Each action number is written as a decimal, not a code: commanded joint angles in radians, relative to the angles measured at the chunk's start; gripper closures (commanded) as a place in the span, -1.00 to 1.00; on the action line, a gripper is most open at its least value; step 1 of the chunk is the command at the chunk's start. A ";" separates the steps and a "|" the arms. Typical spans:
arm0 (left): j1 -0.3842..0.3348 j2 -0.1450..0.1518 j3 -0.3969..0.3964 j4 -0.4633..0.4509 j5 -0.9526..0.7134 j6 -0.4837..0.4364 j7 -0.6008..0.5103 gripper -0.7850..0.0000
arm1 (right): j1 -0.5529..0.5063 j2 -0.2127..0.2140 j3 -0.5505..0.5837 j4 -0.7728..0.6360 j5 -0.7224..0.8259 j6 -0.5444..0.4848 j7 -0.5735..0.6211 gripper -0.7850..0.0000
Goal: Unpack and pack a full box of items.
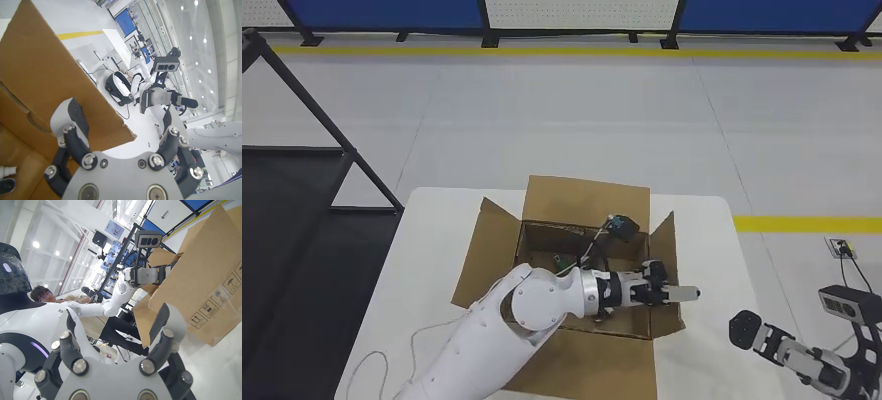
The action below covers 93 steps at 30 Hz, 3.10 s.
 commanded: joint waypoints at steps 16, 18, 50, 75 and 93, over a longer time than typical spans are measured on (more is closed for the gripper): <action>-0.091 -0.102 0.113 0.222 -0.047 -0.054 0.013 -1.00 | 0.013 0.019 -0.064 0.053 -0.083 0.012 -0.005 -1.00; -0.089 -0.104 0.105 0.225 -0.044 -0.056 0.011 -1.00 | 0.029 0.021 -0.085 0.066 -0.110 0.014 -0.007 -1.00; 0.723 0.116 -0.833 -0.654 0.247 -0.130 0.061 -1.00 | 0.150 0.040 -0.228 0.140 -0.443 0.125 -0.295 -1.00; 0.853 0.137 -0.998 -0.675 0.131 -0.287 0.085 -1.00 | 0.149 0.039 -0.324 0.020 -0.527 0.191 -0.512 -1.00; 1.011 0.146 -1.187 -0.655 0.024 -0.271 0.242 -1.00 | 0.616 -0.017 -0.892 0.041 -1.107 0.453 -0.485 -1.00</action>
